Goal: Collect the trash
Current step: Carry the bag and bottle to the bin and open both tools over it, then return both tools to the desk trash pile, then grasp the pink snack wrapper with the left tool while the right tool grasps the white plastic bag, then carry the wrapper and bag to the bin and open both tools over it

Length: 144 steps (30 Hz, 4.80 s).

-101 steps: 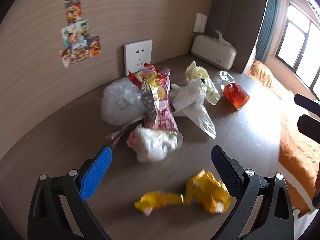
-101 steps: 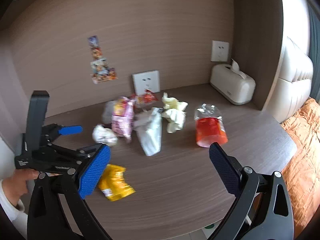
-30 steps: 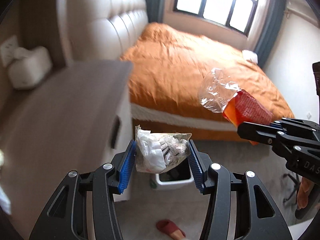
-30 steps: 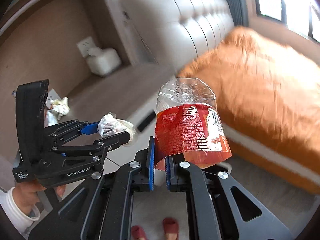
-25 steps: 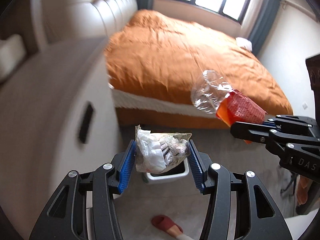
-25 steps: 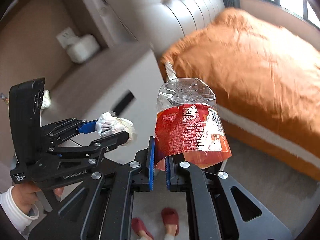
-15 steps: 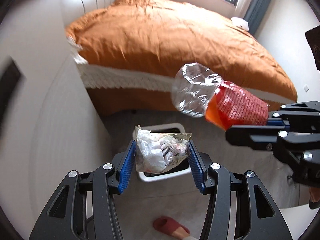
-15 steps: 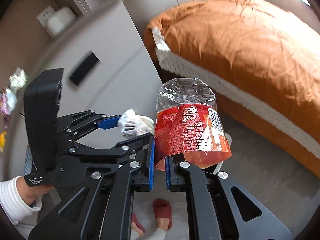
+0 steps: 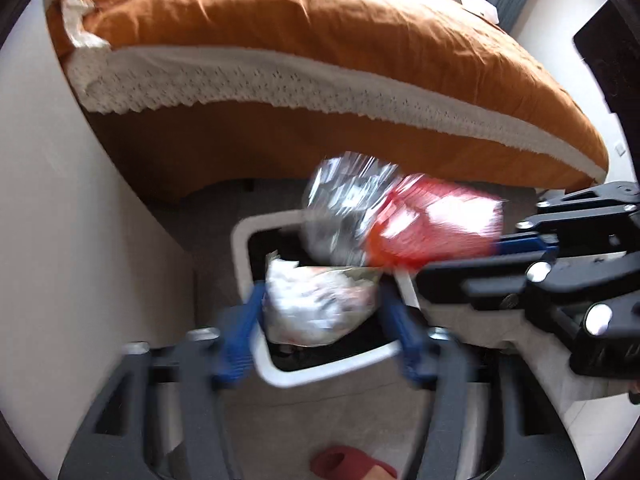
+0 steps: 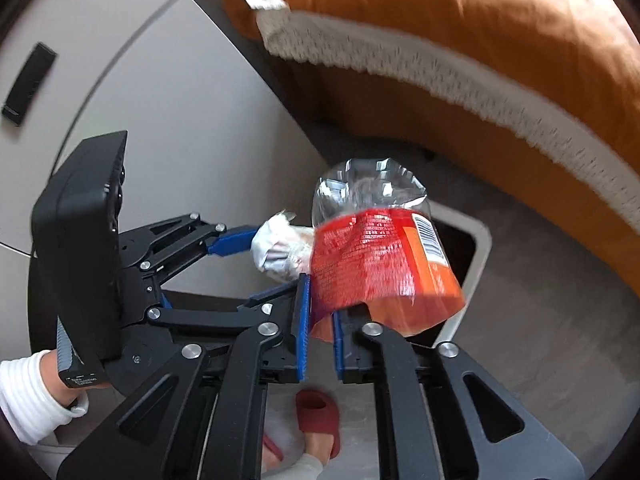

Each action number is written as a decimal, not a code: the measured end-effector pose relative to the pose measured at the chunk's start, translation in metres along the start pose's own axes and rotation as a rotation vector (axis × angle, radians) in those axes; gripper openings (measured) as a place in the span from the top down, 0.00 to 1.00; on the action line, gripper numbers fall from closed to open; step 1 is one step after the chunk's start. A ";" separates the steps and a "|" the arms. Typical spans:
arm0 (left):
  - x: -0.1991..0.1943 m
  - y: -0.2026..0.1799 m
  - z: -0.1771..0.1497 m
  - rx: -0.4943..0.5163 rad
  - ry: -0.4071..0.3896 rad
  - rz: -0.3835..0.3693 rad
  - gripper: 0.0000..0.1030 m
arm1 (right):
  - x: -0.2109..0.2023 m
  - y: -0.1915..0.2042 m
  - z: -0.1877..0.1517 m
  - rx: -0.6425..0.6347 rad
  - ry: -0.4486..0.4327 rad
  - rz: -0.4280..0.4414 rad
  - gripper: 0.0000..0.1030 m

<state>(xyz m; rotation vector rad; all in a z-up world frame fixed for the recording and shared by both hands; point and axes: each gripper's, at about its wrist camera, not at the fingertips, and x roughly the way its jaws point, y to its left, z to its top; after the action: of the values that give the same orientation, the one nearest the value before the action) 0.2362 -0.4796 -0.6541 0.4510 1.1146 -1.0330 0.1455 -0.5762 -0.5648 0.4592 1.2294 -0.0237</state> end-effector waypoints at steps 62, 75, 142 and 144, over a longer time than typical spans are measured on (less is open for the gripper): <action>-0.629 0.140 -0.250 -0.766 -0.431 0.672 0.05 | -0.278 0.538 0.013 -0.705 -0.365 0.351 0.04; -0.620 0.214 -0.213 -0.695 -0.488 0.572 0.05 | -0.202 0.568 0.029 -0.735 -0.297 0.219 0.04; -0.459 -0.026 0.077 -0.030 -0.438 0.116 0.66 | -0.357 0.222 0.020 -0.216 -0.533 -0.185 0.81; -0.438 -0.033 0.081 -0.017 -0.420 0.103 0.66 | -0.344 0.207 0.021 -0.199 -0.516 -0.190 0.81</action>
<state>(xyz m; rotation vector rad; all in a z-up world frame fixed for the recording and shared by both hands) 0.2198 -0.3599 -0.2240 0.2576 0.7174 -0.9711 0.0996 -0.4733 -0.1786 0.1444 0.7524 -0.1706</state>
